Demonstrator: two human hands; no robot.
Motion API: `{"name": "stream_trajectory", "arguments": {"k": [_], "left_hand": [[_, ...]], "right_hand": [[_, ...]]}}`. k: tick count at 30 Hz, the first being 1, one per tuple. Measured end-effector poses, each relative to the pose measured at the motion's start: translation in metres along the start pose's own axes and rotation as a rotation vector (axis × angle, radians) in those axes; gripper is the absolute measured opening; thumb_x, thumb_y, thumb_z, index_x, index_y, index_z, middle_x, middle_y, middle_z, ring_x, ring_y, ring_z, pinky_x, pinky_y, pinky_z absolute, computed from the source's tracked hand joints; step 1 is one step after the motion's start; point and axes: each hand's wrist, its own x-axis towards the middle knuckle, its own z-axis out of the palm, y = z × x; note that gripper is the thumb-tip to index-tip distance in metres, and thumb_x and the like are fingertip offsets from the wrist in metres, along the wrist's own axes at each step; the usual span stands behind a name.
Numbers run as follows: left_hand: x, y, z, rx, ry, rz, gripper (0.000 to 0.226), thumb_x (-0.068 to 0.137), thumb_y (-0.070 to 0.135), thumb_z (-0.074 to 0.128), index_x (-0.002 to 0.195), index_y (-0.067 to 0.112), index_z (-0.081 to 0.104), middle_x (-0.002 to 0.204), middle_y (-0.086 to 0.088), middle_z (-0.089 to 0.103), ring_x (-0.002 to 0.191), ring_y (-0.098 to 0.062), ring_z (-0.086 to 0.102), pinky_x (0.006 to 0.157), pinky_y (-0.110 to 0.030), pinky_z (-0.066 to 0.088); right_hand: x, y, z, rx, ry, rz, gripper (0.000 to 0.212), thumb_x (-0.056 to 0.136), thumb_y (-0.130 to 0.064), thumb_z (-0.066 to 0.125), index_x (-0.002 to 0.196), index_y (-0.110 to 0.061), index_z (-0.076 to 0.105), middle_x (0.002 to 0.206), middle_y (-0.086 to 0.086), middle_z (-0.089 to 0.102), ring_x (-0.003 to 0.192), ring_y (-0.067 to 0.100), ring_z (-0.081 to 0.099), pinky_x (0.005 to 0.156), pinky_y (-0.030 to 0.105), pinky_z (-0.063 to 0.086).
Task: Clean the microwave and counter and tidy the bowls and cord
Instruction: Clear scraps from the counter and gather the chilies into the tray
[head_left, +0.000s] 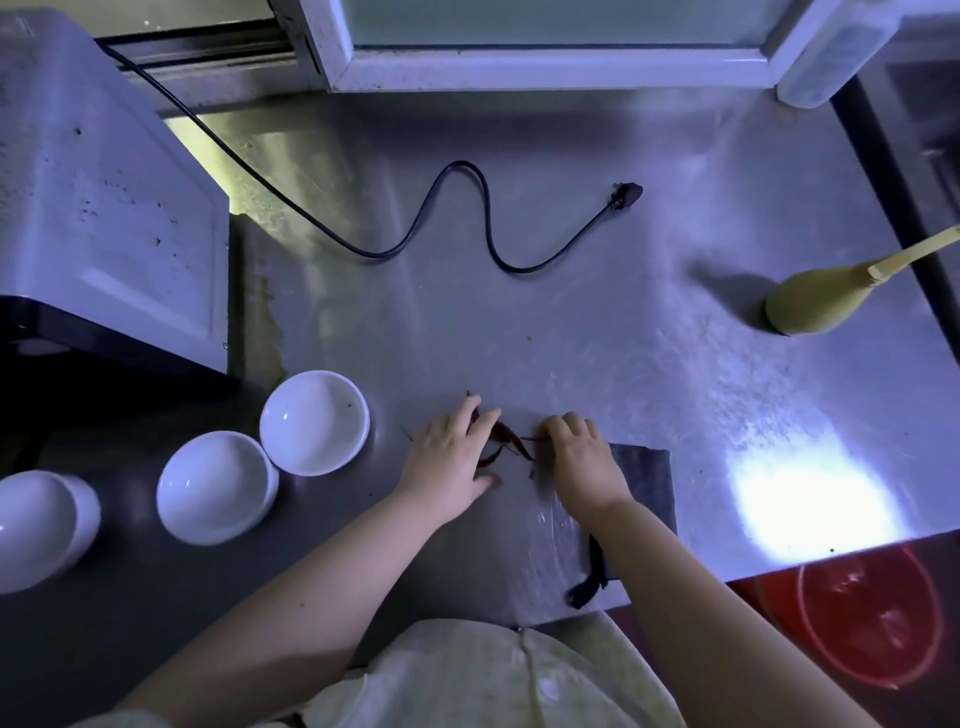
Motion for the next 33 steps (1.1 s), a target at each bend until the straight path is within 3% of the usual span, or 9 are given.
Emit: {"name": "stream_trajectory", "arguments": {"k": [3,6,10,14,19,22,25,29,33], "left_hand": [[0.006,0.0,0.006,0.046,0.061,0.042,0.068,0.07,0.047,0.079,0.126,0.016,0.054,0.13,-0.009,0.047,0.088,-0.033,0.061,0.075,-0.039,0.049],[0.004,-0.001,0.021,0.145,0.118,0.08,0.059,0.065,0.04,0.083,0.11,0.013,0.056,0.109,-0.011,0.055,0.061,-0.03,0.056,0.054,-0.033,0.046],[-0.004,0.003,0.031,0.306,0.217,0.132,0.036,0.06,0.01,0.074,0.093,0.011,0.059,0.087,-0.009,0.053,0.051,-0.026,0.049,0.045,-0.031,0.039],[-0.004,0.007,0.028,0.341,0.191,0.126,0.022,0.056,0.011,0.073,0.074,0.013,0.061,0.07,-0.006,0.051,0.043,-0.026,0.049,0.037,-0.027,0.035],[-0.002,0.004,0.034,0.384,0.218,0.135,0.028,0.051,0.015,0.082,0.068,0.016,0.059,0.063,-0.003,0.053,0.052,-0.026,0.054,0.045,-0.027,0.039],[-0.003,0.003,0.041,0.426,0.344,0.137,0.009,0.063,0.012,0.063,0.068,0.016,0.057,0.065,-0.003,0.051,0.067,-0.027,0.044,0.057,-0.033,0.032],[-0.005,0.004,0.045,0.427,0.404,0.126,0.009,0.064,0.008,0.057,0.069,0.014,0.054,0.066,-0.006,0.049,0.073,-0.026,0.035,0.061,-0.035,0.024],[-0.004,0.004,0.045,0.419,0.355,0.089,0.025,0.058,0.011,0.076,0.069,0.013,0.054,0.066,-0.007,0.049,0.073,-0.026,0.036,0.06,-0.035,0.027],[-0.001,0.006,0.037,0.387,0.202,0.071,0.039,0.044,0.021,0.09,0.064,0.014,0.057,0.061,-0.005,0.052,0.067,-0.027,0.049,0.047,-0.027,0.033]], "right_hand": [[-0.001,0.004,0.003,0.011,0.042,-0.004,0.026,0.093,-0.005,0.042,0.116,-0.009,0.051,0.115,0.009,0.05,0.106,0.028,0.043,0.086,0.035,0.04],[-0.001,0.002,0.006,0.04,0.079,-0.021,0.02,0.096,-0.009,0.043,0.113,-0.009,0.054,0.112,0.009,0.051,0.103,0.028,0.044,0.085,0.037,0.04],[-0.002,0.0,0.006,0.042,0.091,-0.04,0.021,0.096,-0.01,0.045,0.114,-0.009,0.055,0.112,0.009,0.052,0.104,0.029,0.045,0.086,0.037,0.04],[-0.004,0.0,0.005,0.042,0.084,-0.041,0.023,0.096,-0.013,0.045,0.117,-0.011,0.055,0.115,0.008,0.052,0.106,0.028,0.045,0.088,0.036,0.039],[-0.011,0.0,0.005,0.064,0.103,-0.048,0.024,0.093,-0.01,0.048,0.115,-0.009,0.057,0.114,0.009,0.054,0.106,0.03,0.046,0.087,0.038,0.04],[-0.016,0.0,0.006,0.076,0.111,-0.054,0.023,0.093,-0.009,0.047,0.113,-0.01,0.059,0.112,0.008,0.056,0.104,0.03,0.047,0.085,0.039,0.041],[-0.02,0.0,0.006,0.081,0.123,-0.062,0.023,0.094,-0.012,0.047,0.114,-0.01,0.06,0.112,0.008,0.057,0.105,0.03,0.048,0.084,0.04,0.043],[-0.024,0.004,0.001,0.096,0.137,-0.052,0.026,0.094,-0.009,0.047,0.117,-0.009,0.06,0.114,0.008,0.057,0.107,0.029,0.048,0.084,0.038,0.043],[-0.023,0.013,-0.005,0.124,0.179,-0.02,0.028,0.091,-0.001,0.046,0.115,-0.007,0.061,0.112,0.01,0.058,0.107,0.03,0.049,0.084,0.038,0.043]]}}
